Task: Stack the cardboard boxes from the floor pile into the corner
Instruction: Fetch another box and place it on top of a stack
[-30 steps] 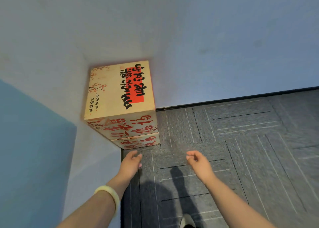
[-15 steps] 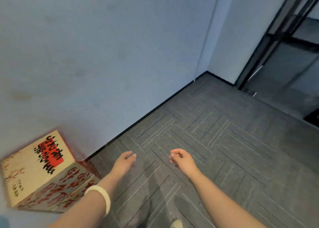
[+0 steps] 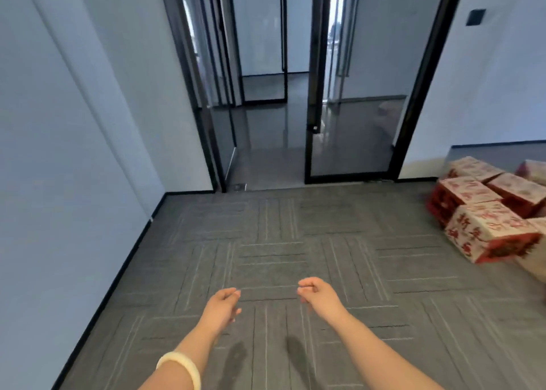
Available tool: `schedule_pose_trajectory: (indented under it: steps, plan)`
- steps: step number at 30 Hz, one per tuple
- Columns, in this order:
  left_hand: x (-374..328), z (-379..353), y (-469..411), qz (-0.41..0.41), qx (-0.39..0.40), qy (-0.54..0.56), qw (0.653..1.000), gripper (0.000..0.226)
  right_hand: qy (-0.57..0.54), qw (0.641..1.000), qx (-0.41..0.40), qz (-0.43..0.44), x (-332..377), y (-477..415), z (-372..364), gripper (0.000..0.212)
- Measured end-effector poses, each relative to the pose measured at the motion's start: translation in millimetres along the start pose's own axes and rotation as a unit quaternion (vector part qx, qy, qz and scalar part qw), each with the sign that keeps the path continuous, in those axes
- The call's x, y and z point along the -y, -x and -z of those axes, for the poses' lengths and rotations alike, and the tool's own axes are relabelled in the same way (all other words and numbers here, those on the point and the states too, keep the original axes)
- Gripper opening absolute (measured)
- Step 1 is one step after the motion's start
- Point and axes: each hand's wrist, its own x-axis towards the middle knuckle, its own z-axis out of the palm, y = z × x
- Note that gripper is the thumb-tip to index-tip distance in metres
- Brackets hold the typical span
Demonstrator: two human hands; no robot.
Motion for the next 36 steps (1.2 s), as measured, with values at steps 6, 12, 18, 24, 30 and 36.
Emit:
schedule_pose_trajectory:
  steps: [6,12,18,24,30,36]
  plan:
    - [-107.0,-203.3,-39.2,-0.052,0.120,-0.038,0.991,0.011,-0.027,0.989,-0.147,-0.017,-19.1,-26.4,214.5,0.008]
    - [-178.4,-376.1,-70.4,-0.080,0.215,-0.106,0.967,0.015,-0.099,0.962,-0.248,-0.064,-56.8,-29.4,362.3,0.006]
    - [-217.8,-535.4,-105.5,-0.090,0.304,-0.156,0.936,0.016,-0.147,0.919,-0.344,-0.123,-106.6,-45.5,482.4,0.007]
    - [-287.4,-689.6,-163.5,-0.093,0.371,-0.193,0.903,0.023,-0.150,0.881,-0.419,-0.162,-123.5,-96.6,603.2,0.007]
    - [-351.4,-810.4,-206.7,-0.089,0.399,-0.230,0.883,0.030,-0.190,0.862,-0.431,-0.188,-132.0,-145.1,694.8,0.014]
    - [-389.2,-928.7,-252.9,-0.079,0.405,-0.255,0.874,0.034,-0.229,0.833,-0.454,-0.218,-177.5,-207.1,805.8,0.017]
